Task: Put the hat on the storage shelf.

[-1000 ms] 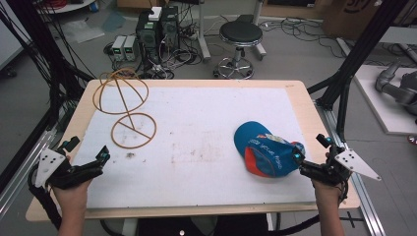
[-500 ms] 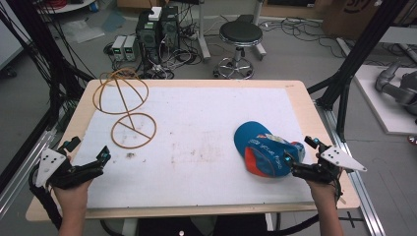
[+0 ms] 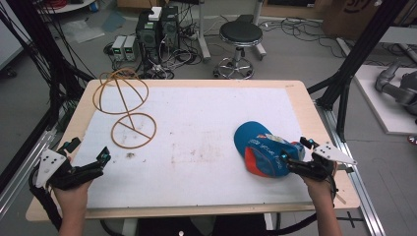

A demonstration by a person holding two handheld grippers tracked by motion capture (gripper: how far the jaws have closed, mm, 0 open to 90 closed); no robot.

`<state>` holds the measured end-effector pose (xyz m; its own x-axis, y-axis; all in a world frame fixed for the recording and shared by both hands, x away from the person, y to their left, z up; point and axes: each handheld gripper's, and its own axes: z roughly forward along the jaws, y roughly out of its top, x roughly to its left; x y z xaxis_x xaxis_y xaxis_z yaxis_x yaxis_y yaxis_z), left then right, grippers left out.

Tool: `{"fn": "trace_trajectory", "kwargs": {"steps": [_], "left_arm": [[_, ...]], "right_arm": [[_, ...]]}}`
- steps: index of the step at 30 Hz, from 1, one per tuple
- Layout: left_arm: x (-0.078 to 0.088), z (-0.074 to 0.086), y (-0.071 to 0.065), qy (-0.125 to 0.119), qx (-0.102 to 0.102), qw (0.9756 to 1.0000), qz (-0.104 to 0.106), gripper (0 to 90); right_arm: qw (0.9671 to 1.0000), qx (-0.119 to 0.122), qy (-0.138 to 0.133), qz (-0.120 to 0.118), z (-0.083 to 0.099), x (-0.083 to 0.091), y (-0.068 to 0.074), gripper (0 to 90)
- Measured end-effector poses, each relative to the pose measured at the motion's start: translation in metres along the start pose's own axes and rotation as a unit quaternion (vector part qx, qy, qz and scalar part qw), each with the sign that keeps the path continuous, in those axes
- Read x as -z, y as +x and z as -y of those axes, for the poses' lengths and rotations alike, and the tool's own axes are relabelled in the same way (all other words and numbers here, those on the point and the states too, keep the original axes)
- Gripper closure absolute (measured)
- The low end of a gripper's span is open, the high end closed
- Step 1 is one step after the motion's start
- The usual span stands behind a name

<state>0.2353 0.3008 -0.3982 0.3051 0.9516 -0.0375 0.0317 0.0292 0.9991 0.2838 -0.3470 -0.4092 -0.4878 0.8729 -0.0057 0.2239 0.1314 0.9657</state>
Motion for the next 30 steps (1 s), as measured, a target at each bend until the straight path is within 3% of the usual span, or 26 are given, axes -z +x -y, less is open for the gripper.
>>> {"fn": "trace_trajectory", "kwargs": {"steps": [12, 20, 30], "left_arm": [[0.002, 0.0, 0.002, -0.002, 0.003, 1.0, -0.002, 2.5], [0.002, 0.0, 0.002, -0.003, 0.005, 1.0, -0.002, 2.5], [0.001, 0.001, 0.001, 0.001, 0.004, 1.0, -0.002, 2.5]], "right_arm": [[0.9985, 0.02, 0.05, -0.01, 0.003, -0.009, 0.004, 26.4], [0.9956, 0.033, 0.087, -0.003, 0.006, -0.015, 0.008, 50.1], [0.9963, 0.036, 0.078, -0.01, 0.005, -0.012, 0.007, 79.7]]}}
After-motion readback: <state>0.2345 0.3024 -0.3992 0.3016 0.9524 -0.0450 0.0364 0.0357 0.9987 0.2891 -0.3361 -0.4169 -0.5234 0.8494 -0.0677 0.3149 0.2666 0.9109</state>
